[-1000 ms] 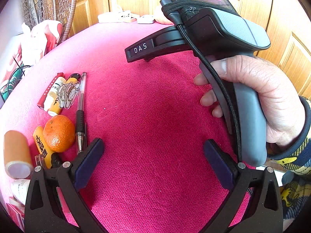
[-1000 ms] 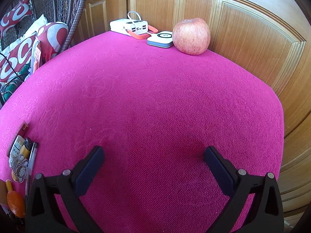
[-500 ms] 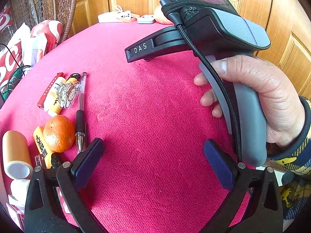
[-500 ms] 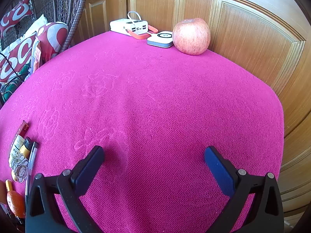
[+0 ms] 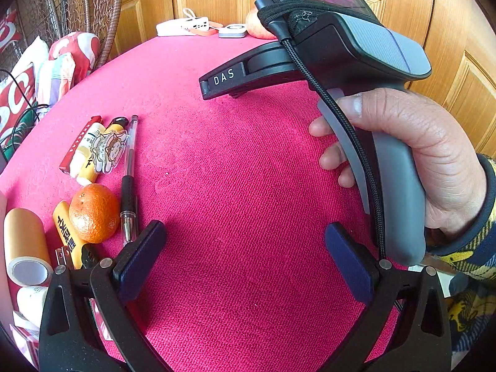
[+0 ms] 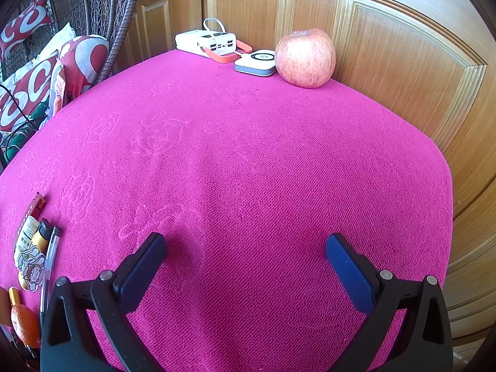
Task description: Organize rigid objects
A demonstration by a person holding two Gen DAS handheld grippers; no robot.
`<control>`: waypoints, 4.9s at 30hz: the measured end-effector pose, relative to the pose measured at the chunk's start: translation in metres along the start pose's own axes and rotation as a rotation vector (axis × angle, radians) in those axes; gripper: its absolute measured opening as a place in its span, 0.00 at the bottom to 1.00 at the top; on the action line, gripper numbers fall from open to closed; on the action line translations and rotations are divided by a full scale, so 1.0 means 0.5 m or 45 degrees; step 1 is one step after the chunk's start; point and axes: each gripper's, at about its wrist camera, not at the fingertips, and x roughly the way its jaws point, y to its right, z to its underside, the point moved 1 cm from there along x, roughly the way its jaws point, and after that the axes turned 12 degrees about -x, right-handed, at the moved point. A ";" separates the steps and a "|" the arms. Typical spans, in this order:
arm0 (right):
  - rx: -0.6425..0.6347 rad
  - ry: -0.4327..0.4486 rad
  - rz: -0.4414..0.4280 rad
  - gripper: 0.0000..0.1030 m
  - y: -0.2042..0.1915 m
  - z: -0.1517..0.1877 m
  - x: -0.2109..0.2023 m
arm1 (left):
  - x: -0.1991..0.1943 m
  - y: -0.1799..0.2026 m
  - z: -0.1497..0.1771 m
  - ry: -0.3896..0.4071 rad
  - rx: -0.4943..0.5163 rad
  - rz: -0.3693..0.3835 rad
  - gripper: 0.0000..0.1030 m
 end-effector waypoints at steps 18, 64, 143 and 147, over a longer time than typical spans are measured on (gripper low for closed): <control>0.000 0.000 0.000 1.00 0.000 0.000 0.000 | 0.000 -0.001 0.000 0.000 0.001 0.000 1.00; 0.000 0.000 0.000 1.00 0.000 0.000 0.000 | -0.218 -0.276 0.114 0.180 -0.459 -0.231 0.68; -0.665 0.476 -1.058 0.39 -0.225 0.075 -0.324 | -0.391 -0.249 0.217 0.552 -0.681 -0.347 0.31; -0.644 0.509 -1.074 0.39 -0.208 0.079 -0.342 | -0.409 -0.235 0.219 0.578 -0.669 -0.357 0.31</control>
